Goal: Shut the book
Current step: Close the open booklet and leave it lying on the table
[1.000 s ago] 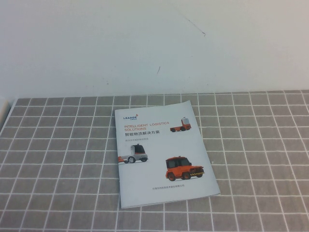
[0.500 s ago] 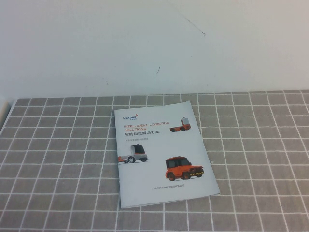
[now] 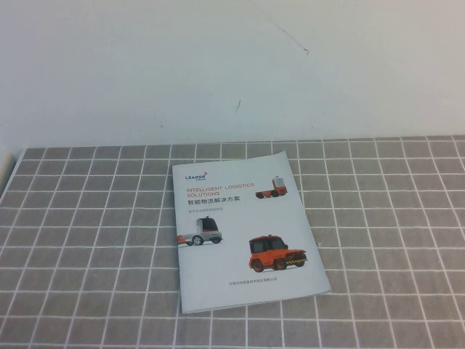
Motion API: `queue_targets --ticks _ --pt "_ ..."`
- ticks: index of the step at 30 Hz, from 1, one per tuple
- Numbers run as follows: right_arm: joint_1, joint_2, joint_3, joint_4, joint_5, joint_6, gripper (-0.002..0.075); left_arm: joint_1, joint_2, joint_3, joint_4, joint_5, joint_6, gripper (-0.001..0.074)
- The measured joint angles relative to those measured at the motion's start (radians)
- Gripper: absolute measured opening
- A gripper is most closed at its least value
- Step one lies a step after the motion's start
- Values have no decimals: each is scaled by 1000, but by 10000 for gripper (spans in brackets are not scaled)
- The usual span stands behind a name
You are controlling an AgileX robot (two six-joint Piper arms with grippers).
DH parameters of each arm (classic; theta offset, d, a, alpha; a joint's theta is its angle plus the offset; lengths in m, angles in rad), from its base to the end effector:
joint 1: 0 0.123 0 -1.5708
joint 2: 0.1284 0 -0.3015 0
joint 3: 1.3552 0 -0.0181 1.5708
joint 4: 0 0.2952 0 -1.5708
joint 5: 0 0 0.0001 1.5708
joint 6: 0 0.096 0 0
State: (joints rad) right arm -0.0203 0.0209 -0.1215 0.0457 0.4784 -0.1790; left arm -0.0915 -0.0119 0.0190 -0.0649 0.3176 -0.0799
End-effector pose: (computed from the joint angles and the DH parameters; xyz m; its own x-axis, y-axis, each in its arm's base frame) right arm 0.0804 0.0004 0.2132 -0.2833 -0.1322 -0.9499 -0.0393 0.9912 -0.1263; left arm 0.0861 -0.0099 0.1771 -0.2470 -0.1190 -0.9617 0.0769 0.9869 -0.1419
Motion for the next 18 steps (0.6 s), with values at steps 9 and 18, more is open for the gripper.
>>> queue_targets --ticks 9,18 --pt "-23 -21 145 6 -157 3 -2 0 0 0 0 0 0 -3" --pt "-23 -21 145 4 -147 -36 -2 0 0 0 0 0 0 -3"
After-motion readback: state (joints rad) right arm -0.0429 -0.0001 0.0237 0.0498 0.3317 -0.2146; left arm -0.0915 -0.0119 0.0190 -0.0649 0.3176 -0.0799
